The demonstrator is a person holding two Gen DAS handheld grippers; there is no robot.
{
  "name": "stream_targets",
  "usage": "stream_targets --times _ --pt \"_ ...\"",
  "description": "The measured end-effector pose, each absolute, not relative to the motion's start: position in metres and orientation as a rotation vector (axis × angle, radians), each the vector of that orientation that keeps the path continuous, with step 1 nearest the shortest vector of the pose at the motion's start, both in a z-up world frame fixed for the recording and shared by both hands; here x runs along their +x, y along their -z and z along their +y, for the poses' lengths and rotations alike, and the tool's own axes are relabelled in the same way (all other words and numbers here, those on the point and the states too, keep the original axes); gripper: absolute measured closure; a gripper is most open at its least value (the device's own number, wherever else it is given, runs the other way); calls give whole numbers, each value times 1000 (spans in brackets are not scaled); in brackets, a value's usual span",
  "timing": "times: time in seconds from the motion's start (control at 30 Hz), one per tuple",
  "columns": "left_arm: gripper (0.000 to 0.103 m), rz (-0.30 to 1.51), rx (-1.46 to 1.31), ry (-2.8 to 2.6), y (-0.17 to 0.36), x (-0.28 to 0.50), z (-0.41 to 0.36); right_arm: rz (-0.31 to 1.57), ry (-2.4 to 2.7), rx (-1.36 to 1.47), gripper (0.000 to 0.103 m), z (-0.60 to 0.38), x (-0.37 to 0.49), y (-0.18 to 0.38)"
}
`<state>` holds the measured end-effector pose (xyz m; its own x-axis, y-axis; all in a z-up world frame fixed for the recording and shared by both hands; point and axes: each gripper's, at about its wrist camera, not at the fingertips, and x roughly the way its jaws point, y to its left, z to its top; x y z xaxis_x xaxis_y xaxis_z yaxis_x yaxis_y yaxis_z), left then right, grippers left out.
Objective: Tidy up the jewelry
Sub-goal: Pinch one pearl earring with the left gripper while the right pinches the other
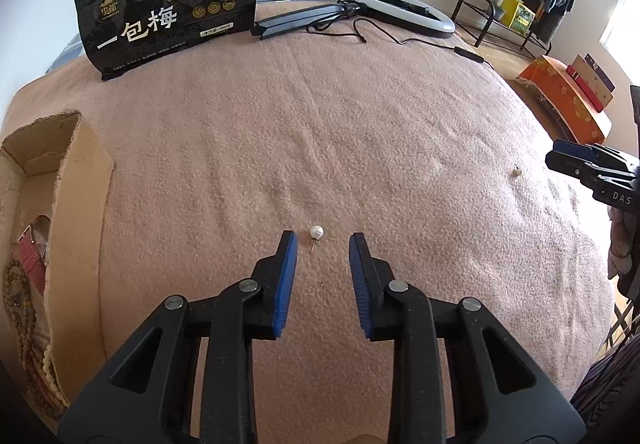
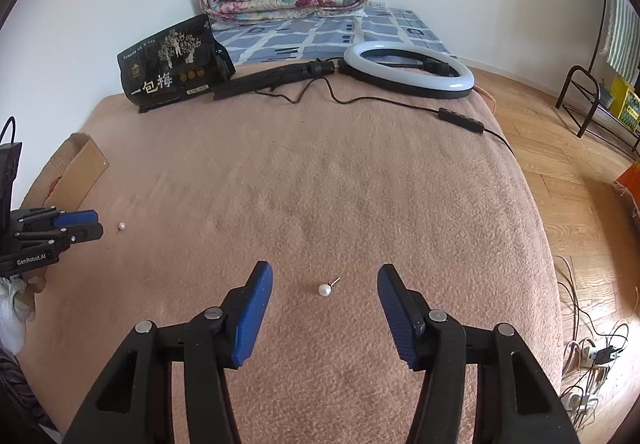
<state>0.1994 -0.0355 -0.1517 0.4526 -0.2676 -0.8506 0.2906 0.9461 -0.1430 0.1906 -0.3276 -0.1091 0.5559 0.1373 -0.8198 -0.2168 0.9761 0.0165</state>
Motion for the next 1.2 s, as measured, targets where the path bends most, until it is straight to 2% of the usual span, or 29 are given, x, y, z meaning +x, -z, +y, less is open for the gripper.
stream_targets --times 0.17,0.8,1.2 --pt "78 1057 29 341 164 208 -36 982 -218 -103 56 -326 193 121" --pt "87 1067 53 339 176 218 -39 1038 -239 -127 67 -322 202 147" --pt "91 1067 58 343 179 220 -41 1063 -239 -142 86 -322 208 158"
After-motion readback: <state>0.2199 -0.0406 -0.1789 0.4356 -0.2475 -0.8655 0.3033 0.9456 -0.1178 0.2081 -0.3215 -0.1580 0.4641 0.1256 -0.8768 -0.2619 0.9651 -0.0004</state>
